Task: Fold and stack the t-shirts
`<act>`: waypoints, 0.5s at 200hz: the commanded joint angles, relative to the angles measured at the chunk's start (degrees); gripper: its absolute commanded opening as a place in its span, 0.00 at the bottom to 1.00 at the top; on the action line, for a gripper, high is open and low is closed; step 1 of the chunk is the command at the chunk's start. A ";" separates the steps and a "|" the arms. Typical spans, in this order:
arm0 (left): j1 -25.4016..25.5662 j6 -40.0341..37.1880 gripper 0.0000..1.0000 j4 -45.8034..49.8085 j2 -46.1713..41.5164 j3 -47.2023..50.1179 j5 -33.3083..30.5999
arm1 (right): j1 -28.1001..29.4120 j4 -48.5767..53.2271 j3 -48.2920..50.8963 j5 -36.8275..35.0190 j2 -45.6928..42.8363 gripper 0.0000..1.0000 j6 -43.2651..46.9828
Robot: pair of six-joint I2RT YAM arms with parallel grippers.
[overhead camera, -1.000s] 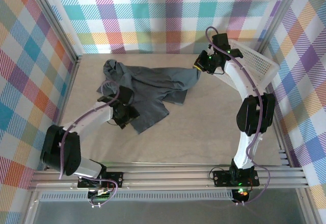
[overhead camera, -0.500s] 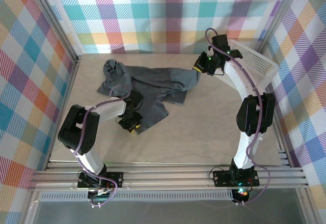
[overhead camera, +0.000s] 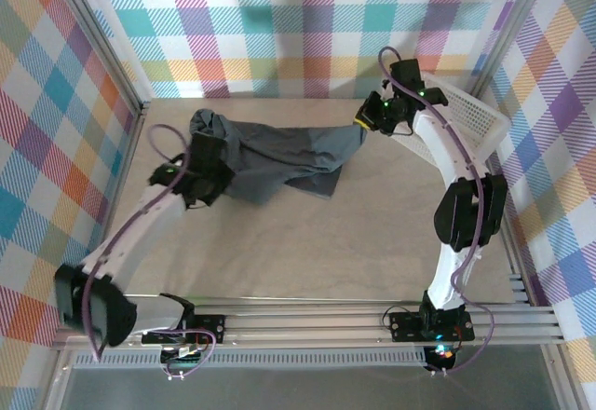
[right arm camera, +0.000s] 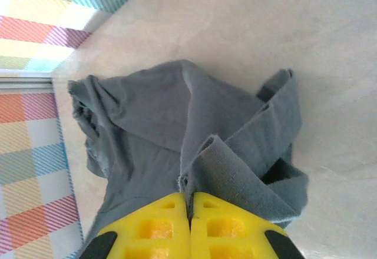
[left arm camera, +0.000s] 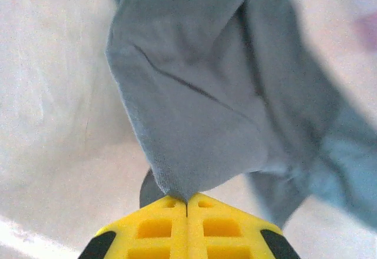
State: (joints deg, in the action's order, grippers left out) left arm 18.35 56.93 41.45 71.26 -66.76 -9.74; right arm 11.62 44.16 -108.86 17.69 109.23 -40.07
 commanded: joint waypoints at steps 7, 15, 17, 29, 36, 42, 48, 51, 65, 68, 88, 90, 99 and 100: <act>-6.26 -3.47 0.00 -2.14 -3.28 -6.64 -0.71 | -1.39 1.79 -7.91 2.88 -2.61 0.00 -2.14; -8.50 -3.68 0.00 -3.23 -3.02 -9.38 0.37 | -1.83 2.37 -10.38 3.24 -1.65 0.00 -2.70; -9.07 -3.67 0.00 -3.53 -2.83 -9.89 0.74 | -1.99 2.47 -11.13 3.38 -1.43 0.00 -2.85; -12.11 -3.60 0.00 -5.85 -1.48 -14.51 3.08 | -2.70 3.03 -15.33 4.04 0.26 0.00 -3.56; -13.47 -3.59 0.00 -7.32 -0.47 -16.90 4.06 | -3.03 3.11 -18.00 4.23 1.40 0.00 -3.76; -14.51 -3.58 0.00 -8.38 0.63 -19.22 4.65 | -3.24 3.43 -20.48 4.49 2.47 0.00 -3.90; -15.46 -3.69 0.00 -9.42 1.67 -21.35 5.48 | -3.48 3.47 -22.99 4.77 3.41 0.00 -4.04; -15.93 -3.62 0.00 -9.92 2.13 -22.27 5.96 | -3.65 3.54 -24.18 5.01 3.90 0.00 -4.11; -17.77 -3.28 0.00 -10.59 5.10 -27.78 7.57 | -4.34 3.35 -30.35 6.11 6.01 0.00 -4.84; -18.03 -3.17 0.00 -10.94 5.76 -28.94 7.95 | -4.48 3.24 -31.60 6.27 6.41 0.00 -5.02; -19.80 -3.09 0.00 -12.02 9.72 -36.88 9.15 | -5.82 1.31 -39.21 7.42 9.05 0.00 -7.22; -20.01 -3.06 0.00 -12.14 10.07 -37.70 9.30 | -5.99 0.93 -39.80 7.63 9.31 0.00 -7.63; -20.93 -2.86 0.00 -12.34 11.85 -41.23 9.77 | -6.86 -1.31 -41.93 9.11 10.18 0.00 -9.24; -21.00 -2.78 0.00 -12.35 12.04 -41.59 9.84 | -6.91 -1.64 -42.08 9.29 10.24 0.00 -9.37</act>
State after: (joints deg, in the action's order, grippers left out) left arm -0.32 54.57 32.80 80.01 -100.18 -2.81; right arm 6.68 46.35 -145.25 23.20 117.14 -45.19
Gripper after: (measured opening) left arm 0.054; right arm 0.059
